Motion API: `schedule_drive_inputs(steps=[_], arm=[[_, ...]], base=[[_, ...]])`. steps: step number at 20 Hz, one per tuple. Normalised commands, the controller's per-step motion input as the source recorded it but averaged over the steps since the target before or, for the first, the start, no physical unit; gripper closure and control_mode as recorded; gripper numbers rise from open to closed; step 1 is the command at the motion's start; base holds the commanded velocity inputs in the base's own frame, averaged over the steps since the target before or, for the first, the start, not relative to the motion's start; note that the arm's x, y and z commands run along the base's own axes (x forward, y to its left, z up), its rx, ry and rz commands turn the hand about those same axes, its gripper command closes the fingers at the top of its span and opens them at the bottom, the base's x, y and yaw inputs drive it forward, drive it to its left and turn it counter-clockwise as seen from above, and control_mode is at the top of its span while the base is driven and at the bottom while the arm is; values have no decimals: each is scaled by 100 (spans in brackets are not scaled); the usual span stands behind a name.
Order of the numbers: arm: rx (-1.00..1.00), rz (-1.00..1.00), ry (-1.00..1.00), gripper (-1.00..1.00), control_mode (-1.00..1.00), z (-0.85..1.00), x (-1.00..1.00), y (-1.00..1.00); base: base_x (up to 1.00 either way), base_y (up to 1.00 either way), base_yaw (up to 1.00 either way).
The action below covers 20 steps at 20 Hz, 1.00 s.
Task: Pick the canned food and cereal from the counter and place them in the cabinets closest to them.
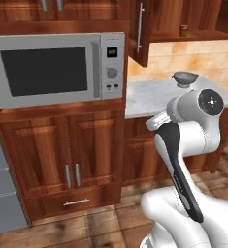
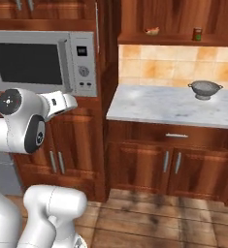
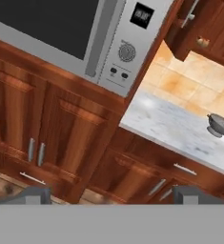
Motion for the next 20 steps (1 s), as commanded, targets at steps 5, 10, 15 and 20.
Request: schedule_drive_inputs(steps=[5,10,15,20], arm=[[0,0,0,-100,100,0,0,0],[0,0,0,-100,100,0,0,0],[0,0,0,-100,100,0,0,0],[0,0,0,-100,100,0,0,0]], base=[[-36,84,-3],[-36,84,-3],[-35,86,-4],[-35,86,-4]])
